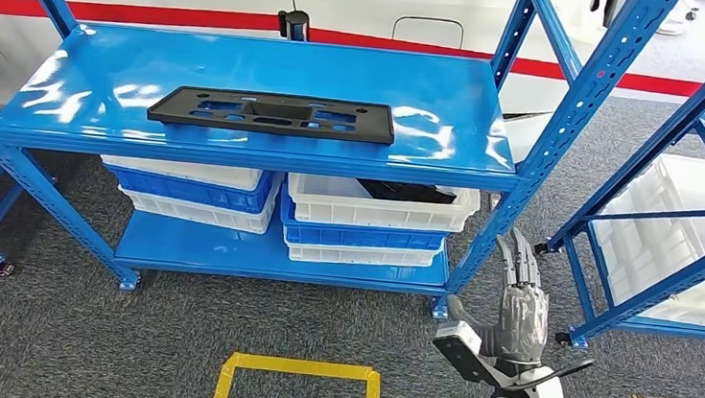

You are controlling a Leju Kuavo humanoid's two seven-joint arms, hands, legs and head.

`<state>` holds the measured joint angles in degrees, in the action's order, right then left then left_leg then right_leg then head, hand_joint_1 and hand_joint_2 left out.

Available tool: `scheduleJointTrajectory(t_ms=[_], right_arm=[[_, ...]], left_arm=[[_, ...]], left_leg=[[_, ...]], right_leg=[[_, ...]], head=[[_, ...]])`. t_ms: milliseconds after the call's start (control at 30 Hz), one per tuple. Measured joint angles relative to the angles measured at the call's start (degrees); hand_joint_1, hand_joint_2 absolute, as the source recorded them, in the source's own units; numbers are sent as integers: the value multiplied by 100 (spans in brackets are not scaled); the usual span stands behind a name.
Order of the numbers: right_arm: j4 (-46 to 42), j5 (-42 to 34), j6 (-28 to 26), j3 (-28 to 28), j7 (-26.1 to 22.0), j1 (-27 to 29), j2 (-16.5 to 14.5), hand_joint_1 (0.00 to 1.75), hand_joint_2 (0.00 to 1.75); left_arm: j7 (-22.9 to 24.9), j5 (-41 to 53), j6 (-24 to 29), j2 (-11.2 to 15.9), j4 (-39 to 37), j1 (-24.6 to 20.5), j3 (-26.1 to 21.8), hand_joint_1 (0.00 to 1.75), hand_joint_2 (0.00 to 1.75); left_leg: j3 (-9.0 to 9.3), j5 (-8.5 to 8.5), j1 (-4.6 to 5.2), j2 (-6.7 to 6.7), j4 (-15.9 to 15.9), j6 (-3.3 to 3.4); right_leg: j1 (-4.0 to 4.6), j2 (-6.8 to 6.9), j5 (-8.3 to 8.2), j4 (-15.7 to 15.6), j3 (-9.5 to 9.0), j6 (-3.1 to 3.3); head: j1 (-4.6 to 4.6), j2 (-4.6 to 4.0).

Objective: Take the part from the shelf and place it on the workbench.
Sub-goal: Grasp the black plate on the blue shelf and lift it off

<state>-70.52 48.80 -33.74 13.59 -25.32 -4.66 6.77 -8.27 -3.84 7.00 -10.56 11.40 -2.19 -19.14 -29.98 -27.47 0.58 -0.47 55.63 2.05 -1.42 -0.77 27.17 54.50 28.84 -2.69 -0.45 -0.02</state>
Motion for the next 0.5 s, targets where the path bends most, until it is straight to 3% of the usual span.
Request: scheduleJointTrajectory(t_ms=[167, 500], right_arm=[[-373, 569, -183, 495, 128, -203, 24, 0, 175], [-519, 1467, -160, 1754, 727, -1321, -103, 0, 175]], left_arm=[[-337, 137, -25, -22, -8, 0, 39, 0, 0], [-871, 490, 195, -39, -24, -11, 337, 0, 0]], left_leg=[[-3, 1, 0, -1, 0, 0], [1, 9, 0, -3, 1, -2]], right_leg=[[1, 0, 0, 6, -2, 0], [2, 5, 0, 18, 1, 1]], head=[[1, 0], [1, 0]])
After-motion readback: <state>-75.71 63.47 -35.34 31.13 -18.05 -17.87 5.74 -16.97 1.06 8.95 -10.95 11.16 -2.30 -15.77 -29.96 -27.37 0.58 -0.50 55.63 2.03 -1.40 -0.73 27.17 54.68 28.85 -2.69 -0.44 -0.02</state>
